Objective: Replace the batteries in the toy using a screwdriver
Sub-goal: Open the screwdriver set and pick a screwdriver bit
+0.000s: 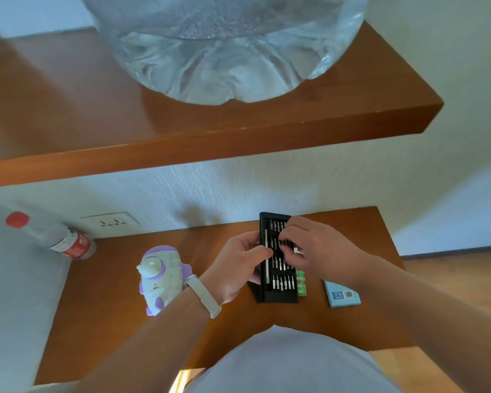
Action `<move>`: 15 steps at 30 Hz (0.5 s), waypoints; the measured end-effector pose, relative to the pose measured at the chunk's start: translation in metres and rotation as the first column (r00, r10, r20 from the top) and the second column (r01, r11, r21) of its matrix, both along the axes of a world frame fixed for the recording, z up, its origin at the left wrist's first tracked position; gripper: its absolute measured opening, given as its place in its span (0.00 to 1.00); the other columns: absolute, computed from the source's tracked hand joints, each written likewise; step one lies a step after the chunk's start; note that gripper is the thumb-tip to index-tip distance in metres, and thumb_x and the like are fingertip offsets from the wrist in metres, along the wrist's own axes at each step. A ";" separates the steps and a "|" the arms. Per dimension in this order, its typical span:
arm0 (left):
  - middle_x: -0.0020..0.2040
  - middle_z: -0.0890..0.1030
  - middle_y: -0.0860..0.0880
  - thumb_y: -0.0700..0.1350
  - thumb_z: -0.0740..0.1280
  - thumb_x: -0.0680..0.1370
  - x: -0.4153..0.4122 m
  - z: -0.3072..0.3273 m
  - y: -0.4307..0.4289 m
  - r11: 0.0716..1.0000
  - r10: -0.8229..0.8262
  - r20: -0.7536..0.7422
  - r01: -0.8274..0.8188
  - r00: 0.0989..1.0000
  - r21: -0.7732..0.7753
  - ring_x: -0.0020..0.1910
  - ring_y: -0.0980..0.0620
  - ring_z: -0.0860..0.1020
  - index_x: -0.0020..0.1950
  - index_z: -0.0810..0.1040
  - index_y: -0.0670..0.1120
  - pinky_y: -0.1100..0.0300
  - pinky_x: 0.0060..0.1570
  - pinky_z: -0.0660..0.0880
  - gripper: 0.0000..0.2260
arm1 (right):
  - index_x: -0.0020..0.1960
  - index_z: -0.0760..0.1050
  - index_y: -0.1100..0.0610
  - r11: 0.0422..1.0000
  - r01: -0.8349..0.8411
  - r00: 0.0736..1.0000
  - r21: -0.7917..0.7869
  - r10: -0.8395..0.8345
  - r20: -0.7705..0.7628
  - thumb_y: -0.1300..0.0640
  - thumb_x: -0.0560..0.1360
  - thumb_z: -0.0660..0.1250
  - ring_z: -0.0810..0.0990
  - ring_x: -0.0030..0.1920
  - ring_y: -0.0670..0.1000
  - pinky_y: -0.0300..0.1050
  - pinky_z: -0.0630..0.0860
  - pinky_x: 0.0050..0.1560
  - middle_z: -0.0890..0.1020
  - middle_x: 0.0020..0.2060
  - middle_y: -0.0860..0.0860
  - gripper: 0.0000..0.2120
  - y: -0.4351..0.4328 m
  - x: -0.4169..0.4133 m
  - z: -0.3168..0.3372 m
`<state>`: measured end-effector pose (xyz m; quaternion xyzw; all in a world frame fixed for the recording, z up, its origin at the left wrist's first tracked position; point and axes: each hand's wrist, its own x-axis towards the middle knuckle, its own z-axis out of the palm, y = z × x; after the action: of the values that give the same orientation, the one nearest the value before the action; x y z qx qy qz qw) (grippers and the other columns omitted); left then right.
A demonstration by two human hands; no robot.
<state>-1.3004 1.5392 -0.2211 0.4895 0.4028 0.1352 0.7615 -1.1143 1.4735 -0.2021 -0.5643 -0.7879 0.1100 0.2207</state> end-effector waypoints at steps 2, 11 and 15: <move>0.52 0.86 0.40 0.35 0.63 0.81 0.002 0.002 0.000 1.000 0.015 0.011 -0.015 1.000 0.003 0.51 0.41 0.85 0.61 0.79 0.41 0.51 0.42 0.83 0.11 | 0.47 0.82 0.63 0.999 0.010 1.000 0.041 -0.009 -0.024 0.66 0.71 0.75 0.81 0.34 0.53 0.44 0.79 0.32 0.82 0.41 0.56 0.06 -0.002 0.000 -0.002; 0.53 0.85 0.39 0.36 0.63 0.81 0.003 0.003 -0.006 0.998 0.042 0.059 -0.040 0.997 -0.038 0.53 0.39 0.84 0.62 0.79 0.40 0.45 0.47 0.83 0.11 | 0.48 0.83 0.62 0.999 0.007 0.999 0.049 -0.005 -0.052 0.60 0.76 0.66 0.81 0.38 0.52 0.44 0.80 0.35 0.82 0.43 0.55 0.09 -0.007 0.003 -0.002; 0.54 0.85 0.38 0.36 0.63 0.81 0.002 0.003 -0.006 0.998 0.046 0.061 -0.044 0.997 -0.044 0.53 0.38 0.84 0.62 0.80 0.40 0.44 0.48 0.83 0.11 | 0.52 0.83 0.58 0.996 0.026 0.993 -0.086 -0.036 -0.114 0.57 0.78 0.68 0.79 0.43 0.47 0.31 0.73 0.40 0.80 0.47 0.51 0.07 -0.004 0.006 0.000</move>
<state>-1.2988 1.5334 -0.2183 0.4595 0.3929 0.1586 0.7806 -1.1080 1.4690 -0.2018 -0.5780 -0.7596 0.1723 0.2433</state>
